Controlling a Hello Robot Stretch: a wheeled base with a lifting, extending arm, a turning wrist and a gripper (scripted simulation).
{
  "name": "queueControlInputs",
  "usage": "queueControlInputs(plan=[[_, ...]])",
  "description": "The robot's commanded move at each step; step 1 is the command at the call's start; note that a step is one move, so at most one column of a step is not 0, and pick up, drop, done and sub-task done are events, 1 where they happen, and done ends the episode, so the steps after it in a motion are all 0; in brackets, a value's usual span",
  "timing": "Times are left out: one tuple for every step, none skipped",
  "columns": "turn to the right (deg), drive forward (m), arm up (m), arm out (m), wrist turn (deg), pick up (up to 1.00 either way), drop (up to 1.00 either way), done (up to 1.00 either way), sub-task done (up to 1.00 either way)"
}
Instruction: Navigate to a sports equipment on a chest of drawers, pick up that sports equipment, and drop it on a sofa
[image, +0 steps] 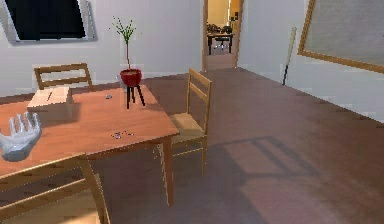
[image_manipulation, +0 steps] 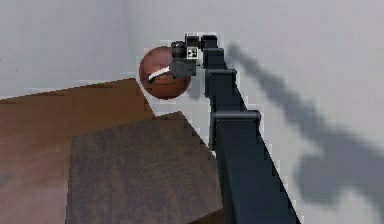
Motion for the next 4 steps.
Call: queueControlInputs(plan=[[0.0,0.00,0.00,0.00,-45.0,0.00,0.00,0.00,0.00],[0.0,0.00,0.00,0.00,-45.0,0.00,0.00,0.00,0.00],[0.0,0.00,0.00,0.00,-15.0,0.00,0.00,0.00,0.00],[0.0,0.00,0.00,-0.46,0.0,0.00,0.00,0.00,0.00]])
